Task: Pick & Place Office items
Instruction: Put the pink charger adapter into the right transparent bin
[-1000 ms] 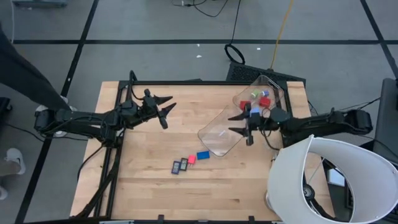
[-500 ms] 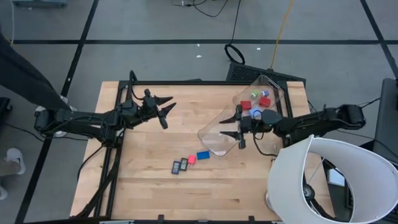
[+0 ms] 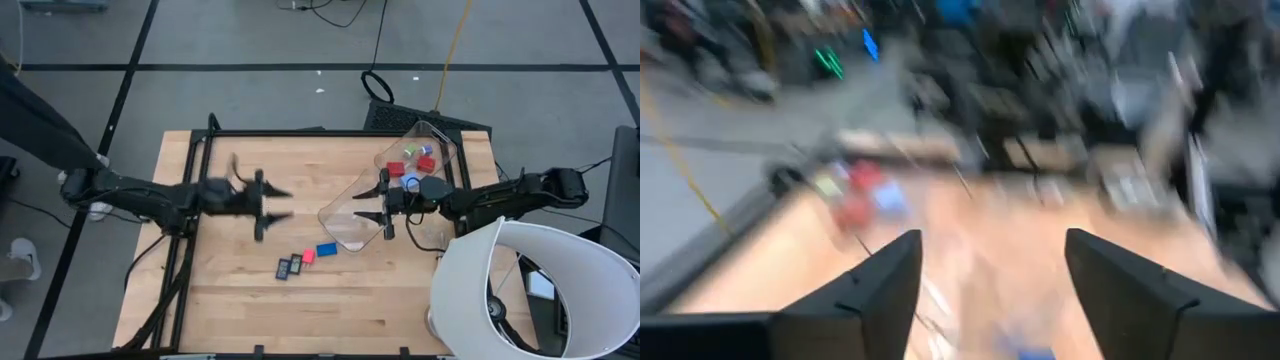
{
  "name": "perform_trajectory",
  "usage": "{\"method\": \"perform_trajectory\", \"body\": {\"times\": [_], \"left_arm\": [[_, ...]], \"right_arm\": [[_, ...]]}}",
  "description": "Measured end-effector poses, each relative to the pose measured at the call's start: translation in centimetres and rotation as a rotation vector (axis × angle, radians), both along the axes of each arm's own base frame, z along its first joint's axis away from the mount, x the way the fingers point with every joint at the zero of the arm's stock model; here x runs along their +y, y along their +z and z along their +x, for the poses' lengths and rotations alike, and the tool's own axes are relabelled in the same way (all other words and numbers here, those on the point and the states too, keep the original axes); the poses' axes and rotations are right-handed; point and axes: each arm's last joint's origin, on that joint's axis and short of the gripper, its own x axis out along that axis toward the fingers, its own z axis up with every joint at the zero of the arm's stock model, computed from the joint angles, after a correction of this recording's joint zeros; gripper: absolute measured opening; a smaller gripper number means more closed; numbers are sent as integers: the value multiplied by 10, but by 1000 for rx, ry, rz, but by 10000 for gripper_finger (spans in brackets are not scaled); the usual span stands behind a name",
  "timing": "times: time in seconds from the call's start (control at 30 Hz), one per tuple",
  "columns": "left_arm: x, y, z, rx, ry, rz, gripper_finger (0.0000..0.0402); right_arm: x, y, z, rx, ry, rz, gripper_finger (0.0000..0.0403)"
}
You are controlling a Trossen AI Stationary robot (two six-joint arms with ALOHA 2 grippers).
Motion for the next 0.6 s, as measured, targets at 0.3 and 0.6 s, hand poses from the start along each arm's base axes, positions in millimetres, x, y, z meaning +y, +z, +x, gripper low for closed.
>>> {"method": "perform_trajectory", "body": {"times": [0.3, 0.6], "left_arm": [[-59, -58, 46, 473, -136, 153, 283], [-68, -114, 68, 623, -169, 141, 283]], "right_arm": [[-1, 0, 0, -1, -3, 0, 180], [-1, 0, 0, 1, -2, 27, 180]]}}
